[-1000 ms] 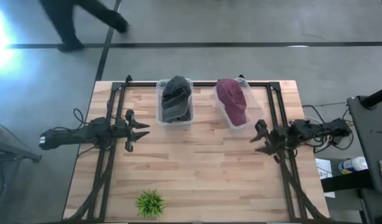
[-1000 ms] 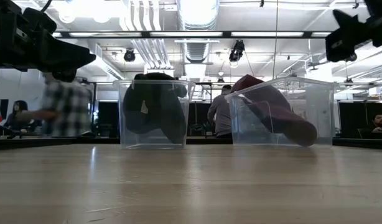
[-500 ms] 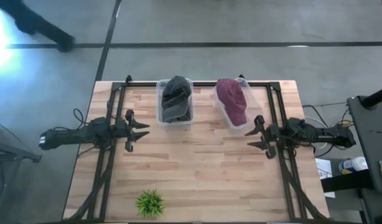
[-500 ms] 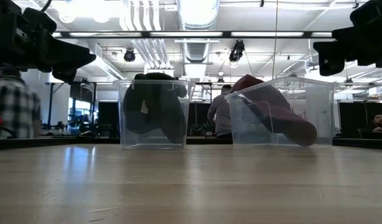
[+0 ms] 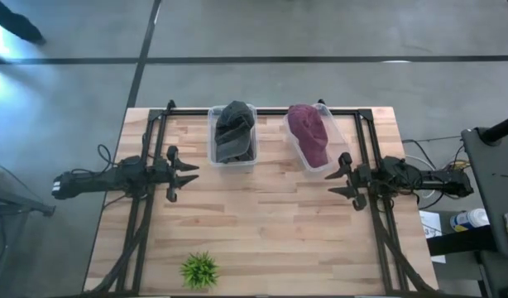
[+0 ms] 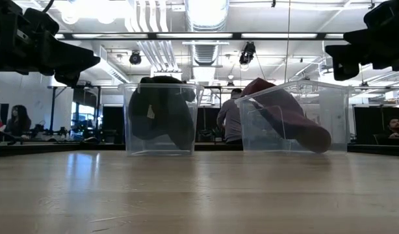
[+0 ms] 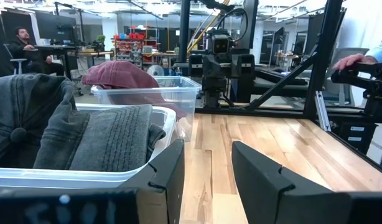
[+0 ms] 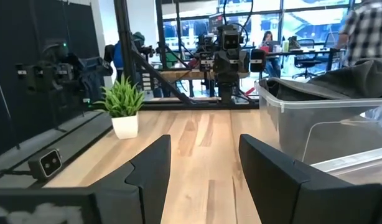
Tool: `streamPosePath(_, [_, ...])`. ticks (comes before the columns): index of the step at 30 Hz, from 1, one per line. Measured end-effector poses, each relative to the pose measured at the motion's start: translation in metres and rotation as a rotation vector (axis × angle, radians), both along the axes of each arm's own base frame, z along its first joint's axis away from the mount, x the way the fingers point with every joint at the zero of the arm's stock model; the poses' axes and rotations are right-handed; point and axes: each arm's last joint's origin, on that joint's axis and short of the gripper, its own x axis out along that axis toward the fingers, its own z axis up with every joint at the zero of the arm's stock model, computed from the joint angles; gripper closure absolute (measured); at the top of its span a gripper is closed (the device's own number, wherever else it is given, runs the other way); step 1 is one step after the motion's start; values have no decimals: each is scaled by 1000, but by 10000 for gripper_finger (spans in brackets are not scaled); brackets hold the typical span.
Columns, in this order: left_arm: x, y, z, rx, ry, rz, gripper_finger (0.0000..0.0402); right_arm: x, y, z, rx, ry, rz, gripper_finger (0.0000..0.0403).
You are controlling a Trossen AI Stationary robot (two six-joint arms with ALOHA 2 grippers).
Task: Pick & Place hat
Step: Return to Home Position
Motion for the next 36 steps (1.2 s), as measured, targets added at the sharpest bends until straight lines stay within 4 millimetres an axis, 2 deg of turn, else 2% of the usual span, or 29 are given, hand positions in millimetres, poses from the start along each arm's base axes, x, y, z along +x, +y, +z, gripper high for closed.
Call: streamPosePath(36, [0, 0, 0, 0, 0, -1, 274, 1, 0, -2, -3, 21, 1, 218])
